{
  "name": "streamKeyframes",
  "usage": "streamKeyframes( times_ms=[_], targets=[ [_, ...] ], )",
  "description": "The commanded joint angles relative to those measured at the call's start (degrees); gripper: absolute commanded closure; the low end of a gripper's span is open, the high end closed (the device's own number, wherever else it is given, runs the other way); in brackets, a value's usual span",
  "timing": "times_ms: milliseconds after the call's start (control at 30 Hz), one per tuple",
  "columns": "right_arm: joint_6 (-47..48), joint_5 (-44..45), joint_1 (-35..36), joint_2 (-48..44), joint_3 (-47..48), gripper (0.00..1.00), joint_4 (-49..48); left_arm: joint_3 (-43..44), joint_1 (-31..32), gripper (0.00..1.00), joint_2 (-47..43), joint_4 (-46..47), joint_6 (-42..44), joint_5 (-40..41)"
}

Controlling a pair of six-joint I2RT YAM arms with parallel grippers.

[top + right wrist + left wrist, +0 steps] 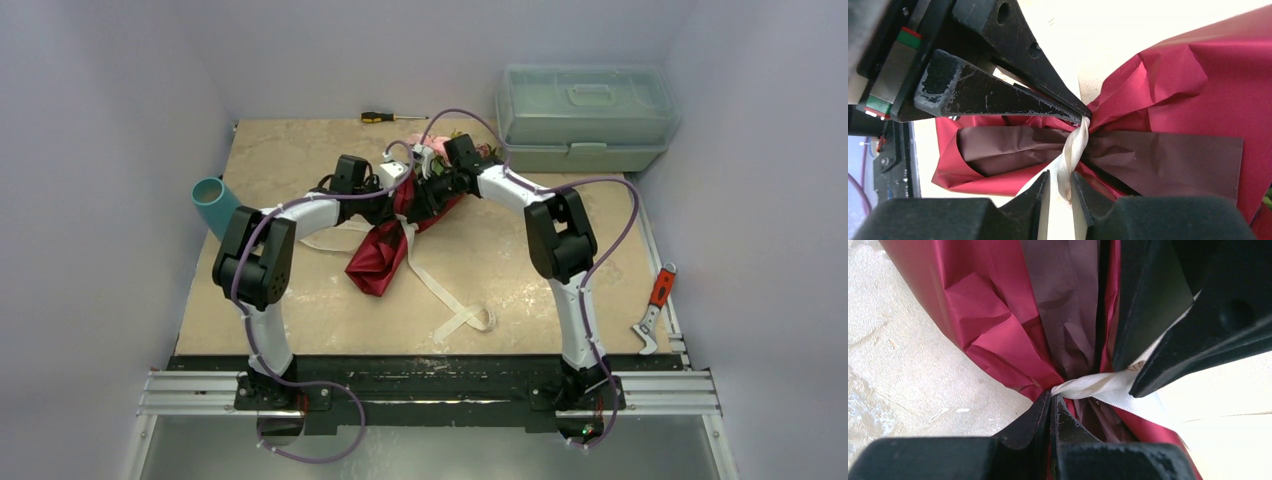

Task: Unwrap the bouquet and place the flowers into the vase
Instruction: Untie the ribbon from the wrapping paper.

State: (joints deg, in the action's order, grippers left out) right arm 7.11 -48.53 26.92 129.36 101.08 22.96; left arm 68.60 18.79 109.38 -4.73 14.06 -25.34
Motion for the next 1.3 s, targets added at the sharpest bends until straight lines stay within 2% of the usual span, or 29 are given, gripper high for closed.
streamKeyframes(
  times_ms=[0, 100, 133, 700, 800, 967, 1067, 1267],
  targets=[
    [0.57, -0.46, -0.04, -1.24, -0.96, 0.81, -2.01, -0.48, 0.29, 1.00, -1.82, 0.95, -2.38, -1.36],
    [1.23, -1.17, -0.21, -2.60, -2.08, 0.99, -1.85, -0.36, 0.08, 1.00, -1.38, 0.26, -2.49, -0.25],
    [1.87, -1.09, -0.36, -3.16, -2.49, 1.00, -1.52, -0.38, -0.16, 1.00, -1.24, 0.05, -2.70, 0.03],
    [13.07, -0.72, -6.89, -10.47, -9.89, 1.00, 8.19, -2.47, -1.65, 1.00, -1.44, -0.41, -4.39, 1.44],
    [9.96, -2.72, -5.64, -10.50, -7.91, 1.00, 7.01, -2.19, -1.56, 1.00, -1.54, 0.22, -5.40, -0.62],
    [0.26, -3.22, -2.31, -9.12, -6.05, 0.78, -1.89, -2.21, -1.30, 1.00, -2.04, 0.75, -5.82, -2.37],
    [-1.63, -3.05, -1.08, -6.89, -4.16, 0.65, -2.95, -2.21, -1.30, 1.00, -2.23, 0.93, -6.14, -2.85],
    [-3.02, -1.08, 0.52, -3.81, -1.78, 0.62, -4.86, -2.50, -1.21, 1.00, -2.51, 1.29, -6.85, -3.13]
  ],
)
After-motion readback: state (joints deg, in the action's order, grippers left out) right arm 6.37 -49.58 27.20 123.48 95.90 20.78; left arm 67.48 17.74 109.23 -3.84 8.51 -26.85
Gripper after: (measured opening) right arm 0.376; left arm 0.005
